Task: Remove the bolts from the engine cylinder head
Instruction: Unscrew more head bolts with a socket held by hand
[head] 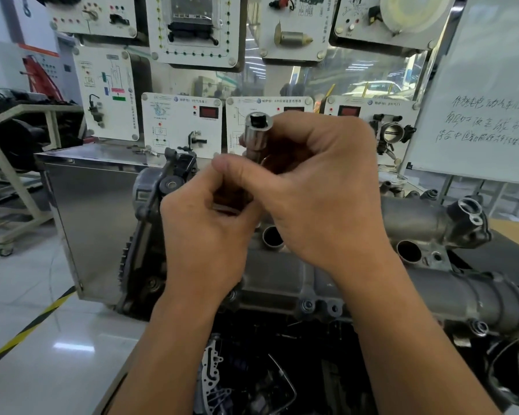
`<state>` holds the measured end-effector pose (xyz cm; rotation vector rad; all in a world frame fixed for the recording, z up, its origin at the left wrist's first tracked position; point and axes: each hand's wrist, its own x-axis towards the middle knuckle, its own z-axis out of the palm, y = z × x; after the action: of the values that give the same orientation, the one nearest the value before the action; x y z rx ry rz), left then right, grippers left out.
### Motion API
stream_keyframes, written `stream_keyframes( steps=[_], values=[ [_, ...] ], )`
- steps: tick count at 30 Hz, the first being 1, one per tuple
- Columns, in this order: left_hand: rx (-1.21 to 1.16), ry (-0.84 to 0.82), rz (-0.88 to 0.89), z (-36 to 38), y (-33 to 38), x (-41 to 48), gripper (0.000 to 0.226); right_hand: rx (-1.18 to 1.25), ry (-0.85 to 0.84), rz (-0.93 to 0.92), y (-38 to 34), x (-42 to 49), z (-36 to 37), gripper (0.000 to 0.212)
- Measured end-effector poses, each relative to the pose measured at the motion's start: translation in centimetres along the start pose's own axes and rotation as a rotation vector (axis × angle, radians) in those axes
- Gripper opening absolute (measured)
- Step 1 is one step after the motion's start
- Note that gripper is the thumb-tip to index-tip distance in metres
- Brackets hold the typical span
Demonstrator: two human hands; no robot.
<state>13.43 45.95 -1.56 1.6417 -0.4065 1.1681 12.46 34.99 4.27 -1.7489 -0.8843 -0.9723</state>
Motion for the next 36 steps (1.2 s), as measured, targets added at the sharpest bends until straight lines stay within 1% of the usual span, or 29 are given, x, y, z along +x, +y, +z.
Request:
stream_keyframes(
  steps=[2, 4, 6, 7, 9, 10, 11, 13, 15, 16, 17, 19, 22, 23, 24, 26, 27, 29, 30, 32, 33, 34, 36],
  values=[
    [-0.035, -0.051, -0.012, -0.2, -0.3, 0.2, 0.013, 0.004, 0.008, -0.003, 0.3, 0.0, 0.0, 0.018],
    [-0.134, -0.217, -0.023, -1.0, -0.5, 0.5, 0.018, -0.022, -0.021, -0.023, 0.5, 0.0, -0.3, 0.018],
    [-0.169, -0.372, 0.001, -1.9, -0.5, 0.8, 0.029, -0.105, -0.112, -0.016, 0.5, 0.2, -0.9, 0.038],
    [-0.159, -0.399, 0.016, -2.2, -0.4, 0.9, 0.032, -0.138, -0.186, -0.011, 0.6, 0.3, -1.3, 0.046],
    [-0.127, -0.347, 0.031, -2.5, -0.3, 1.0, 0.034, -0.163, -0.327, -0.021, 0.7, 0.5, -1.7, 0.052],
    [-0.108, -0.290, 0.026, -2.5, -0.2, 1.1, 0.032, -0.161, -0.356, -0.033, 0.7, 0.5, -1.8, 0.052],
    [-0.077, -0.230, 0.018, -2.5, -0.1, 1.1, 0.027, -0.146, -0.344, -0.040, 0.6, 0.5, -1.8, 0.049],
    [0.017, -0.124, 0.018, -2.1, 0.1, 1.1, 0.017, -0.093, -0.209, -0.034, 0.3, 0.3, -1.5, 0.041],
    [0.099, -0.083, -0.005, -1.7, 0.3, 1.2, 0.030, -0.042, -0.056, -0.023, -0.1, 0.5, -1.2, 0.032],
    [0.131, -0.094, -0.014, -1.6, 0.3, 1.4, 0.034, -0.042, -0.034, -0.020, -0.2, 0.8, -1.1, 0.029],
    [0.156, -0.115, -0.022, -1.7, 0.4, 1.8, 0.036, -0.064, -0.058, -0.023, -0.5, 1.4, -1.2, 0.026],
    [0.146, -0.216, -0.044, -2.6, 0.3, 2.6, 0.035, -0.151, -0.206, -0.046, -0.9, 2.9, -1.7, 0.024],
    [0.077, -0.495, -0.061, -4.3, 0.4, 3.3, 0.029, -0.331, -0.502, -0.109, -2.1, 5.4, -3.0, 0.023],
    [0.068, -0.547, -0.052, -4.6, 0.3, 3.4, 0.027, -0.391, -0.586, -0.131, -2.6, 6.1, -3.4, 0.022],
    [0.062, -0.557, -0.038, -4.7, 0.3, 3.4, 0.028, -0.444, -0.663, -0.145, -3.1, 6.8, -3.6, 0.020],
    [0.074, -0.509, -0.020, -4.7, 0.3, 3.4, 0.035, -0.562, -0.797, -0.164, -4.1, 7.7, -3.5, 0.019],
    [0.093, -0.472, -0.017, -4.6, 0.3, 3.4, 0.032, -0.623, -0.854, -0.166, -4.6, 8.0, -3.1, 0.019],
    [0.125, -0.389, -0.025, -4.4, 0.2, 3.4, 0.023, -0.720, -0.919, -0.191, -5.3, 7.9, -2.3, 0.017],
    [0.125, -0.357, -0.033, -4.3, 0.2, 3.4, 0.024, -0.773, -0.914, -0.188, -5.7, 7.8, -1.9, 0.023],
    [0.119, -0.322, -0.037, -4.0, 0.5, 3.4, 0.038, -0.926, -0.865, -0.167, -6.4, 7.5, -1.1, 0.037],
    [0.114, -0.331, -0.043, -3.9, 0.7, 3.4, 0.043, -0.979, -0.848, -0.180, -6.9, 7.5, -0.8, 0.038],
    [0.115, -0.368, -0.052, -3.8, 0.7, 3.4, 0.042, -1.029, -0.864, -0.205, -7.1, 7.5, -0.5, 0.036],
    [0.129, -0.508, -0.071, -4.1, 0.7, 3.5, 0.028, -1.050, -0.948, -0.258, -7.6, 7.6, 0.1, 0.035]
  ],
)
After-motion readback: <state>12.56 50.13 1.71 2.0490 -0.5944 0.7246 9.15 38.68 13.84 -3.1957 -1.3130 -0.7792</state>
